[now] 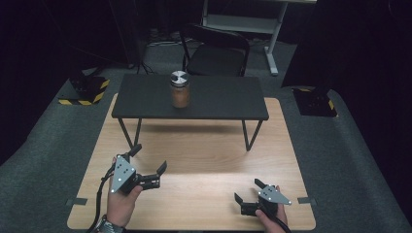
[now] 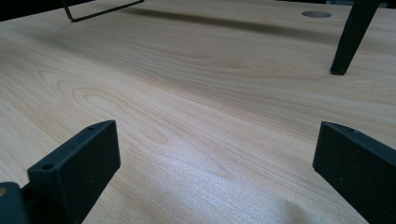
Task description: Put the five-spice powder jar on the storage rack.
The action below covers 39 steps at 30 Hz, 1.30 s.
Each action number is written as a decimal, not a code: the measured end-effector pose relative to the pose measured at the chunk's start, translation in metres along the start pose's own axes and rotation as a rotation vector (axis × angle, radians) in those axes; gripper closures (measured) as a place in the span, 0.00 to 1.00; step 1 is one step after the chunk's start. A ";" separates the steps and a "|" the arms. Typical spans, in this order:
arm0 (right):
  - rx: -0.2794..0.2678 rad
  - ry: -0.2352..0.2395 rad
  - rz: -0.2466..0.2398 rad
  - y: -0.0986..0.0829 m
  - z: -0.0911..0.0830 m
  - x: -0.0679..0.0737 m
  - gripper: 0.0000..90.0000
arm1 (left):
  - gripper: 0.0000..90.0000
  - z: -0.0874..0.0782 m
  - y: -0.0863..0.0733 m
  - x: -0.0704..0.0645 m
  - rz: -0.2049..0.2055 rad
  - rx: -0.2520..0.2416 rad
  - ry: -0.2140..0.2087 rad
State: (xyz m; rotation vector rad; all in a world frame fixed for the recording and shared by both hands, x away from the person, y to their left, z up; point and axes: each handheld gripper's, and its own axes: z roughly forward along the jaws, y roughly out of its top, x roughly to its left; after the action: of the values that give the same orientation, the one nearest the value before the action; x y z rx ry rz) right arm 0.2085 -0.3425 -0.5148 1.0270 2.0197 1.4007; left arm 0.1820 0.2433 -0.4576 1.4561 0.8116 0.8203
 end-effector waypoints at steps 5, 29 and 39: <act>0.000 0.001 -0.001 0.000 0.000 0.000 0.01 | 0.01 -0.016 -0.022 0.005 -0.029 0.024 -0.016; -0.008 0.004 -0.028 -0.001 -0.001 0.001 0.01 | 0.01 -0.033 -0.071 0.007 -0.036 0.217 -0.041; -0.011 0.003 -0.026 -0.002 -0.001 0.001 0.01 | 0.01 -0.029 -0.073 0.010 -0.051 0.275 -0.033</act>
State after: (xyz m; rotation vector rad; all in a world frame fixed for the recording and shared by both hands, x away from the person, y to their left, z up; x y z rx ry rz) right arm 0.2070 -0.3425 -0.5164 0.9916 2.0181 1.3990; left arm 0.1611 0.2697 -0.5290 1.6783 0.9611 0.6626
